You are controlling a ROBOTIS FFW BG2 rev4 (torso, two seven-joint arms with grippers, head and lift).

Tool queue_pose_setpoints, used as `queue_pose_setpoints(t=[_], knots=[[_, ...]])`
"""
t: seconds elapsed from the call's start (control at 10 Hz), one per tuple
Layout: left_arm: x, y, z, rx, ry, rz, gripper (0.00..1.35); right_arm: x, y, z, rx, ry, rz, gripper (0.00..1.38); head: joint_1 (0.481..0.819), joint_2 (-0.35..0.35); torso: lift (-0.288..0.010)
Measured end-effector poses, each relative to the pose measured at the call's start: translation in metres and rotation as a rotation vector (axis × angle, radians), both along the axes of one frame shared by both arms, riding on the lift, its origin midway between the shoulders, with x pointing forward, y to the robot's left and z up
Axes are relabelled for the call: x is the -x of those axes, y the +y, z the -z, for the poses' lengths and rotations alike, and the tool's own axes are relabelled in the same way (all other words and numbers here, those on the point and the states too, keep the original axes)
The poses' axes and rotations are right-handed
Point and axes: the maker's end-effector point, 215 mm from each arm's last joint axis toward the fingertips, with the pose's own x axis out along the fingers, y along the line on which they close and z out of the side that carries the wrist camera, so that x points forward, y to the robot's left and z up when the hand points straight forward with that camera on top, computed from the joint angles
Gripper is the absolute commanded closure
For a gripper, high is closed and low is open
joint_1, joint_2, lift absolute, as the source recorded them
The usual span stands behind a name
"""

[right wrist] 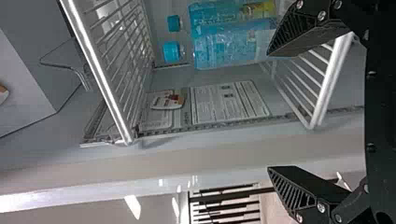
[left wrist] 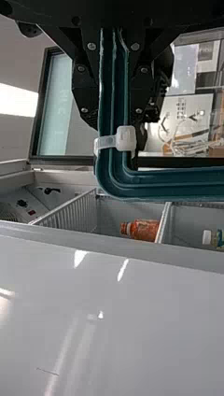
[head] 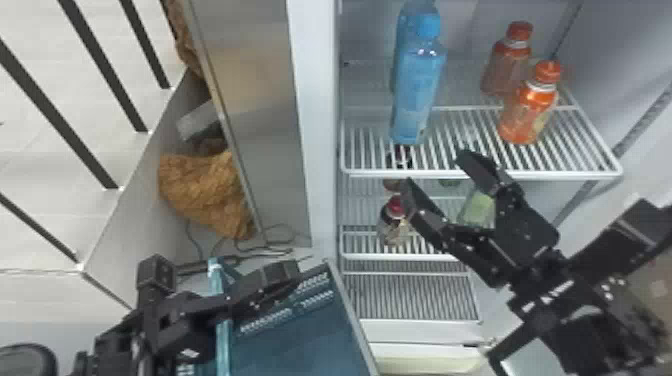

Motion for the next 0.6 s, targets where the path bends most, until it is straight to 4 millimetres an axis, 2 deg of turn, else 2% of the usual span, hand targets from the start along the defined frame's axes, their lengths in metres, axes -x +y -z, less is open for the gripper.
queue_pose_setpoints(t=[0.4,0.6], knots=[[-0.003,0.0,-0.004,0.005,-0.011,-0.006,1.2,-0.046,-0.008,0.008,0.052,-0.016,0.065,0.17,0.695,0.004,-0.01],[-0.005,-0.001,-0.005,0.007,-0.017,-0.005,1.2,-0.067,-0.005,0.009,0.059,-0.018,0.075,0.17,0.695,0.004,-0.01]])
